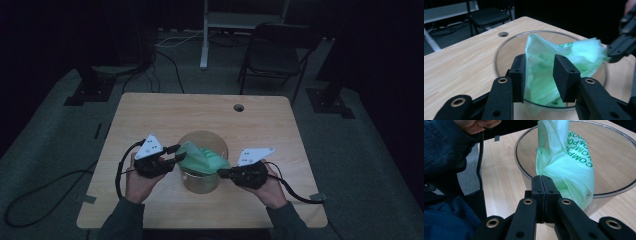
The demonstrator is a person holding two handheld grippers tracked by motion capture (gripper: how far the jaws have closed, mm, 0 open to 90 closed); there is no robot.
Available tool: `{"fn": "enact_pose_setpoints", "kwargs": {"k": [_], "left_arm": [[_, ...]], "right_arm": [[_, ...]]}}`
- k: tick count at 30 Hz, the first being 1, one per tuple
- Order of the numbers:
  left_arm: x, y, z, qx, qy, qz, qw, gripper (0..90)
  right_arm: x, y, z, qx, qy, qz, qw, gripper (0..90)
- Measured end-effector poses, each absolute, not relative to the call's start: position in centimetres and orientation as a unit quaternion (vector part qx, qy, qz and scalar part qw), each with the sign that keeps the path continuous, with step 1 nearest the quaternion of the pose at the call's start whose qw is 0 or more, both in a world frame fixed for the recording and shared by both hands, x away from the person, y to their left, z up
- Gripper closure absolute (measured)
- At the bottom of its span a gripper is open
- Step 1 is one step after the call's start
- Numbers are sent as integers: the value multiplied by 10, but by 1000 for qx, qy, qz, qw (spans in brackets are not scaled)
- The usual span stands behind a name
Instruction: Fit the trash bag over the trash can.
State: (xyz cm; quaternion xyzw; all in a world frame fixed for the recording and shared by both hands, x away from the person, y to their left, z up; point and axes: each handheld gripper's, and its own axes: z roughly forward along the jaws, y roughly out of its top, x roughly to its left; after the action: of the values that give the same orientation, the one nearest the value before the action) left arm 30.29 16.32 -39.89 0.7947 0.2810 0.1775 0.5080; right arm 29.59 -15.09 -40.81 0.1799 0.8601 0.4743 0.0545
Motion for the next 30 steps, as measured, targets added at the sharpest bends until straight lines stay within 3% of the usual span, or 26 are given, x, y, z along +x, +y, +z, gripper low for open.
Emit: {"fn": "enact_pose_setpoints", "kwargs": {"k": [7,22,30], "left_arm": [[298,155,-398,805,263,172,504,569],[296,147,-394,805,263,199,493,551],[299,138,-397,810,267,238,464,664]], "right_arm": [[296,-151,-408,178,861,473,55,894],[296,-151,-409,175,862,473,52,895],[295,-149,-410,174,862,473,48,894]]}}
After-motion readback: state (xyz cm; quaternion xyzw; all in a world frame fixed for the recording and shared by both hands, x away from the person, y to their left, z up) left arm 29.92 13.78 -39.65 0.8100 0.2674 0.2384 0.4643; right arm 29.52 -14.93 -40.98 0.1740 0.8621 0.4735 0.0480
